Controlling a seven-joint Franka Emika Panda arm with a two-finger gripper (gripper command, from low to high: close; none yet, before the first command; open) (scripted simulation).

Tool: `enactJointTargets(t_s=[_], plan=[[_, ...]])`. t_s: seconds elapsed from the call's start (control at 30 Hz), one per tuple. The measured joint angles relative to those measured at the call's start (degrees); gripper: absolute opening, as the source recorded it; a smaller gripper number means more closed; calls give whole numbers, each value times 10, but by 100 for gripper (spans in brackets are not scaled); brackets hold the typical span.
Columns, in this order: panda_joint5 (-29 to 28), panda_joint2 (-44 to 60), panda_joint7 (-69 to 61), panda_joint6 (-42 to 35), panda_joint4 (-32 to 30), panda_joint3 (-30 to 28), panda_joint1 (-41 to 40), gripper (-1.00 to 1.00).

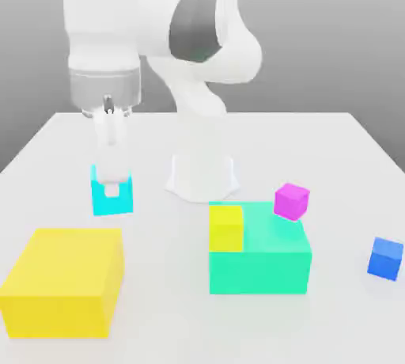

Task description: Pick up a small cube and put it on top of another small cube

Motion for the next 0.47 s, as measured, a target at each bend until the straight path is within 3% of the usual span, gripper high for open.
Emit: enactJointTargets(t_s=[0.17,0.33,0.37,0.47], plan=[[56,-72,38,-58,-53,58,86,-100],[72,-6,47,36,-96,80,95,-100],[73,11,48,60,-103,84,95,100],[73,11,48,60,-103,84,95,100]])
